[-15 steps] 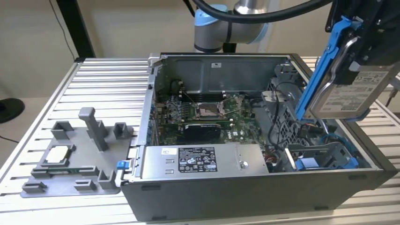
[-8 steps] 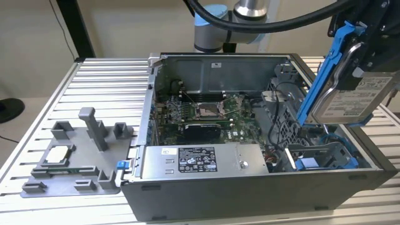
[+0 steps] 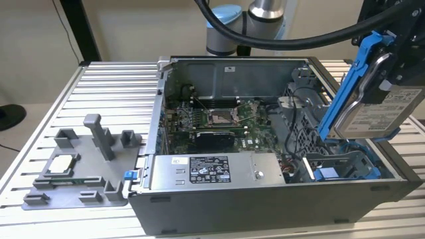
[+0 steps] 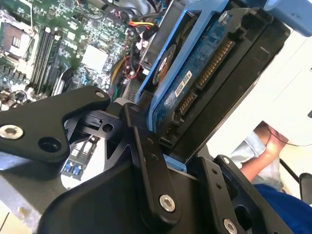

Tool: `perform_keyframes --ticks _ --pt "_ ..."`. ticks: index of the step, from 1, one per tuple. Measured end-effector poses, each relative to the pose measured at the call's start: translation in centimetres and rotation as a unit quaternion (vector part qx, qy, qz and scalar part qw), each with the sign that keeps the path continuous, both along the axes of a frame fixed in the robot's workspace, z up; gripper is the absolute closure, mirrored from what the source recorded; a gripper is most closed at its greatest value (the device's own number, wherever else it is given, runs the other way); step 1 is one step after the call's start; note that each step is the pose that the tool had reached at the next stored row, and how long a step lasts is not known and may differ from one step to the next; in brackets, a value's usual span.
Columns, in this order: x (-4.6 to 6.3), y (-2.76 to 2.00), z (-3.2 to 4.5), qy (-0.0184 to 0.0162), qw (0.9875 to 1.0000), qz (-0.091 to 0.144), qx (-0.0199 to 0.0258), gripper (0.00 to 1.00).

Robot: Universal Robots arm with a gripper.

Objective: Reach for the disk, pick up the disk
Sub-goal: 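Pick up the disk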

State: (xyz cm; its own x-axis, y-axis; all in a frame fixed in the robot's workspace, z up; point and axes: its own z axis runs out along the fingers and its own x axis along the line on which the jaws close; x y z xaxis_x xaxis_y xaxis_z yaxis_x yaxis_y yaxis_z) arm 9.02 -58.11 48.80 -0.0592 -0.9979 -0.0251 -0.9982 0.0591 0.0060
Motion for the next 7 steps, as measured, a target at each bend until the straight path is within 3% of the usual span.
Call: perform_keyframes --ticks 7 --pt "0.00 -0.18 -0.01 0.0000 1.0000 0.000 0.0000 1.00"
